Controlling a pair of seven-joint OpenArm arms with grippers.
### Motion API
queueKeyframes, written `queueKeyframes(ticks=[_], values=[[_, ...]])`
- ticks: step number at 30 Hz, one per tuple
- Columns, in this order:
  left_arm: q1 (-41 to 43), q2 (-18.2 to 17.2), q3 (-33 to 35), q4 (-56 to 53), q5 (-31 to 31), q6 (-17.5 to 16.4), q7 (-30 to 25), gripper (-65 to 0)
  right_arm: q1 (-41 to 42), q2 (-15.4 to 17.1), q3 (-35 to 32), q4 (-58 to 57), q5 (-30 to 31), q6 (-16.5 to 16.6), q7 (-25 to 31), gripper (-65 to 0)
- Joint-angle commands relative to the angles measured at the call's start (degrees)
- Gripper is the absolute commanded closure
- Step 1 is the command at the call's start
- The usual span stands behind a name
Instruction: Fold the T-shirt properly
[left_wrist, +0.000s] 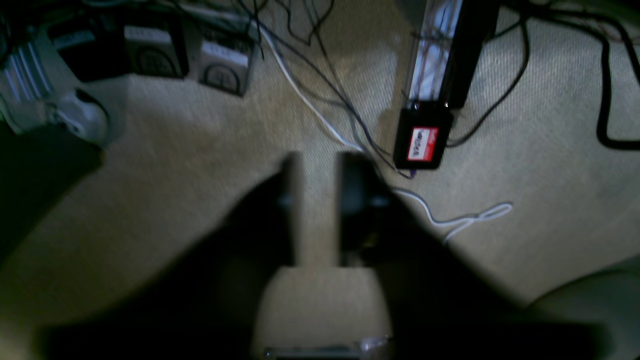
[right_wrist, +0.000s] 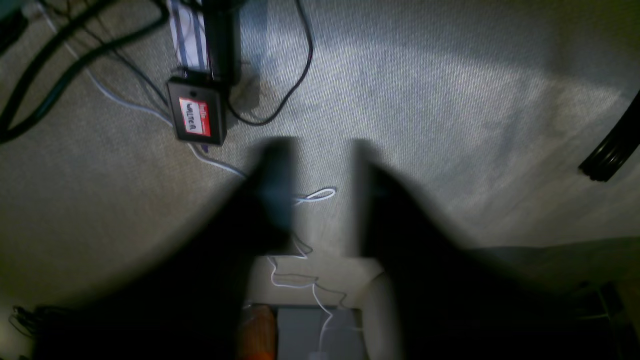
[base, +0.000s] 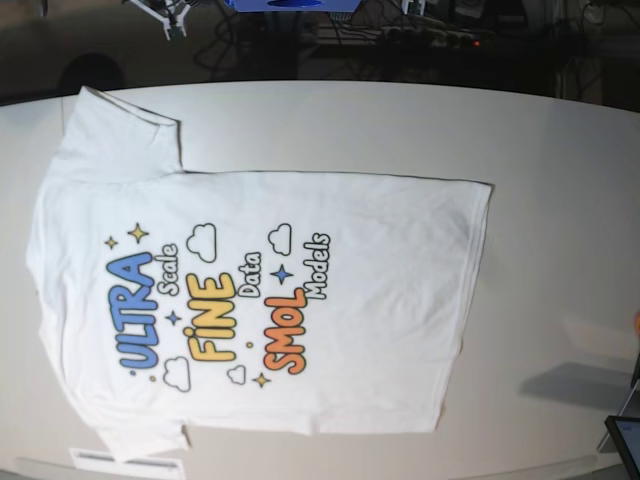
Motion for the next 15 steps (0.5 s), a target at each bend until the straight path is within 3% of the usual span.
queueKeyframes(ticks=[1,3,6,12,15], values=[[1.9,-0.27,-0.1,1.26,0.19,0.09,-0.13,0.0,-1.41,0.24,0.14,-0.05,0.08,-0.21,-0.22,0.0],[3.39,-0.18,-0.1,3.63,0.1,0.18,-0.13,0.0,-2.38,0.24,0.49,0.39,0.34,-0.3,-0.04,-2.9],[6.38,-0.36,-0.19,8.12,-0.34,0.26,-0.21,0.0,-5.72,0.59,3.56,4.61,2.19,-0.3,0.05,0.0],[19.22,-3.61,-0.01,28.34,-14.85,0.26,-7.6,0.0,-22.33,1.82,13.41,31.6,3.77,-0.3,-0.13,-0.3],[22.82,-5.9,-0.01,35.28,-16.78,0.26,-6.9,0.0,-28.84,2.0,15.96,43.82,3.86,-0.21,-1.98,-0.3]])
